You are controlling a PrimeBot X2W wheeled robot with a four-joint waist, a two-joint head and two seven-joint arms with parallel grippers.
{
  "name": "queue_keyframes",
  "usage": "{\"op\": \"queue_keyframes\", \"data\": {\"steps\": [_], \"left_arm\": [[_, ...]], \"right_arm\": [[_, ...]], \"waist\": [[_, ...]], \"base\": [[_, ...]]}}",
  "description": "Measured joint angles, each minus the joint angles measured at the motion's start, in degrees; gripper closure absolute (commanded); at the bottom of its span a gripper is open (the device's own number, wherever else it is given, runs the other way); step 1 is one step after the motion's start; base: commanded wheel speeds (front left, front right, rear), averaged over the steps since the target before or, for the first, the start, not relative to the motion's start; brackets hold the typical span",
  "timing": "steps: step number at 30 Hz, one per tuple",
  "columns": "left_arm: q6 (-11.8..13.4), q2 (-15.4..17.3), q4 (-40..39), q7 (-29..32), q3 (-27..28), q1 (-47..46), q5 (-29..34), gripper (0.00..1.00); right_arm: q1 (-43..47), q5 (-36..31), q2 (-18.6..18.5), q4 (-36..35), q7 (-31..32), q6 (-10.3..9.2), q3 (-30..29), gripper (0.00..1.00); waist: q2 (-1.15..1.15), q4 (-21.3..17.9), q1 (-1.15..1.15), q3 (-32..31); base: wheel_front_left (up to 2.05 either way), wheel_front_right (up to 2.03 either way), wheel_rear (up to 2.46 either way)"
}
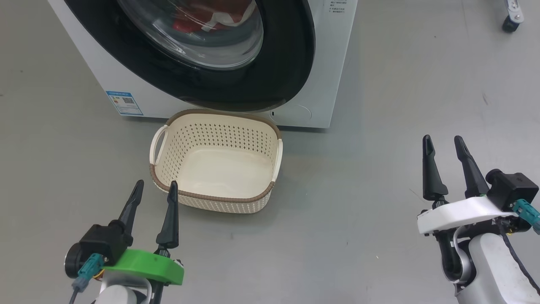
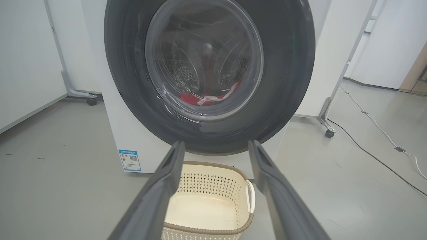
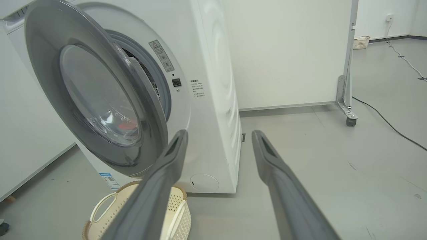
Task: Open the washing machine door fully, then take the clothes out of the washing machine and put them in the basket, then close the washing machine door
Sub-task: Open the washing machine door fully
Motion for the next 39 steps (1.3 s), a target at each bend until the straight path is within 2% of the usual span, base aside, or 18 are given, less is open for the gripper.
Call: {"op": "queue_keyframes", "data": {"steps": [8, 14, 27, 34, 39], "left_arm": [[0.0, 0.0, -0.6, 0.0, -1.2, -0.2, 0.0, 0.00], [0.0, 0.0, -0.8, 0.0, -1.9, -0.9, 0.0, 0.00], [0.0, 0.0, -1.1, 0.0, -4.7, -5.5, -0.6, 0.00], [0.0, 0.0, -1.2, 0.0, -5.6, -7.1, -1.6, 0.00], [0.0, 0.0, -1.2, 0.0, -6.4, -7.9, -2.1, 0.00]], "right_arm": [[-2.5, -0.6, -1.5, -0.3, 0.0, 0.26, -0.1, 0.00], [-8.3, -1.5, -4.1, -0.7, 1.9, 0.68, 0.0, 0.00], [-23.4, 0.5, -7.0, -0.7, 8.0, 1.62, -1.5, 0.00], [-31.0, 5.0, -6.6, 1.3, 13.8, 1.69, -1.4, 0.00], [-36.0, 11.2, -3.9, 3.2, 17.7, 2.10, -2.8, 0.00]], "waist": [[0.00, 1.0, 0.00, 3.1], [0.00, 2.0, 0.00, 5.6], [0.00, 5.5, 0.00, 11.1], [0.00, 7.6, 0.01, 13.7], [0.00, 8.8, 0.01, 15.6]], "base": [[0.00, 0.00, 0.00], [0.00, 0.00, 0.00], [0.00, 0.00, 0.00], [0.00, 0.00, 0.00], [0.00, 0.00, 0.00]]}}
